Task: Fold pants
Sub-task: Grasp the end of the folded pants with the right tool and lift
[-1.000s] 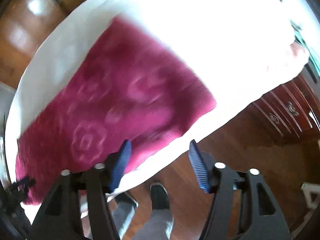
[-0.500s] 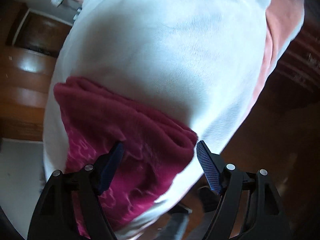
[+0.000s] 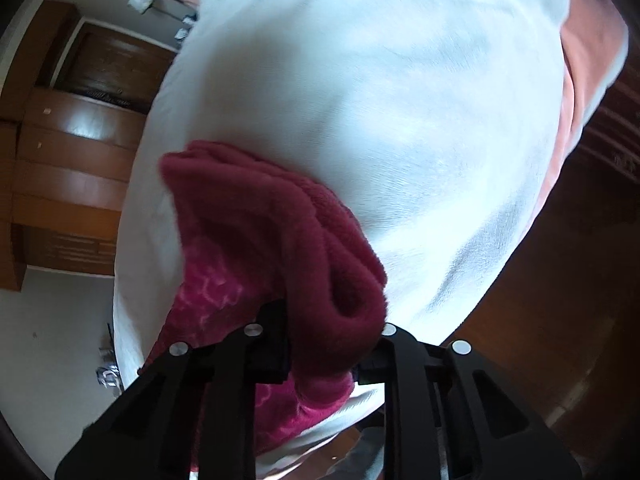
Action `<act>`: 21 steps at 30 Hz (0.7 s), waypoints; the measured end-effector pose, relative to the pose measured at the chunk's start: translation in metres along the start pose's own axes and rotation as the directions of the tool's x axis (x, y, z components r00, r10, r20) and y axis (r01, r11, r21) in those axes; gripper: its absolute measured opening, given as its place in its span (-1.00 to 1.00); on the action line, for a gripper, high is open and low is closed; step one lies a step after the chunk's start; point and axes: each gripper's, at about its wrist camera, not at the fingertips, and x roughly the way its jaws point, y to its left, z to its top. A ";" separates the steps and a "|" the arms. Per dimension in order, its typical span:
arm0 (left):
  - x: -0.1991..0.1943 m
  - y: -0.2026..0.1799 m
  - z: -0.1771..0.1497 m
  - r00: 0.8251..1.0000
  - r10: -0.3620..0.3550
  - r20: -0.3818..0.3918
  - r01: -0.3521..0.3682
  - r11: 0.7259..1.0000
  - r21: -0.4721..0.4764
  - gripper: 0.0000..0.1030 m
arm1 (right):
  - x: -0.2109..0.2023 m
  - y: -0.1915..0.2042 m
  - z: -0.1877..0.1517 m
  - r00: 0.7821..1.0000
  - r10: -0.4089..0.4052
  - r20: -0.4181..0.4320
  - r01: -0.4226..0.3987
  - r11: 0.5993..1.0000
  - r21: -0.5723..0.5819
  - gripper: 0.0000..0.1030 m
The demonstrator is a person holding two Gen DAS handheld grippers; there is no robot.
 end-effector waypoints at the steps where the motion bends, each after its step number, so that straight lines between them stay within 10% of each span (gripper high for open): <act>1: 0.001 0.000 0.000 1.000 -0.002 0.002 0.002 1.000 0.004 0.11 | -0.005 0.004 -0.002 1.000 0.001 0.006 -0.001 1.000 -0.016 -0.62; 10: 0.000 0.005 0.001 0.998 -0.063 0.012 0.064 0.998 -0.022 0.11 | -0.044 0.091 -0.032 0.999 0.032 0.035 -0.020 0.952 -0.307 -0.64; 21: -0.015 0.069 -0.014 0.994 -0.108 0.033 0.112 0.981 -0.160 0.11 | -0.019 0.192 -0.092 0.975 0.176 -0.134 -0.217 0.872 -0.439 -0.64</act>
